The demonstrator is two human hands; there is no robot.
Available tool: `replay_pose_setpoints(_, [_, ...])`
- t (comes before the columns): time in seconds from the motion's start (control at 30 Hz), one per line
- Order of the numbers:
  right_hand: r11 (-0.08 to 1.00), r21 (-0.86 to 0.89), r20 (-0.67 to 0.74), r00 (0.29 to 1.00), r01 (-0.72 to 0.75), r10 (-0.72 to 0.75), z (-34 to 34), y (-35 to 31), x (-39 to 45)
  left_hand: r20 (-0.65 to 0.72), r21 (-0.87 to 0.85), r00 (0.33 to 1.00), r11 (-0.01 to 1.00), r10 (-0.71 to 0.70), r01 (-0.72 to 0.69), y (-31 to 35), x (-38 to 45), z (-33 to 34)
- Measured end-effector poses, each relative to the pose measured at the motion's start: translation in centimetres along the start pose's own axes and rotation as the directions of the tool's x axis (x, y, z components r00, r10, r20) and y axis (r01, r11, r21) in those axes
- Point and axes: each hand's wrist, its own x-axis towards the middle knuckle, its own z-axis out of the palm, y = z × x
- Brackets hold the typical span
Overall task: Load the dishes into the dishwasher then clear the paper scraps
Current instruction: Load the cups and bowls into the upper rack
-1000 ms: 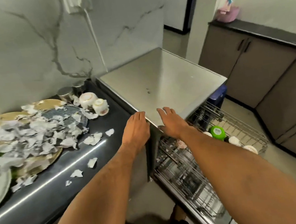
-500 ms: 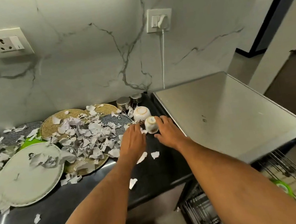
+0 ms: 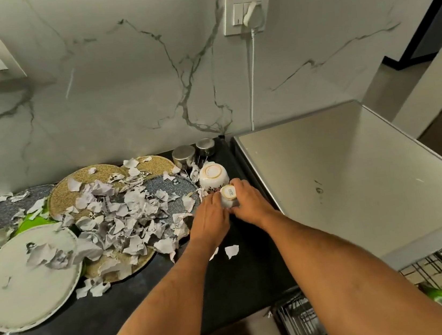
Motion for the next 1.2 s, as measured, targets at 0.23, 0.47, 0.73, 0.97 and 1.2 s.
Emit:
replay_pose_setpoints(0.23, [1.000,0.009,-0.117,0.993,-0.010,0.011,-1.4,0.0,-5.7,-0.043,0.004,0.992,0.993,0.121,-0.121,1.6,-3.2,0.0])
replay_pose_setpoints(0.47, [0.995,0.001,-0.209,0.973,-0.102,0.100,-4.1,1.7,-16.4,-0.022,-0.093,0.969,0.965,0.246,-0.246,7.9,-9.4,1.0])
replay_pose_setpoints(0.73, [0.961,0.049,-0.323,0.906,-0.273,0.274,-8.2,8.7,-27.6,0.063,-0.159,0.904,0.898,0.423,-0.410,18.1,-12.8,6.2])
replay_pose_setpoints(0.97, [0.910,0.126,-0.388,0.825,-0.394,0.411,-10.6,18.0,-33.6,0.166,-0.227,0.848,0.856,0.503,-0.463,27.7,-13.2,13.0])
replay_pose_setpoints(1.2, [0.810,0.241,-0.349,0.731,-0.535,0.587,-10.3,30.9,-36.5,0.346,-0.277,0.787,0.858,0.510,-0.434,36.0,-11.5,23.9])
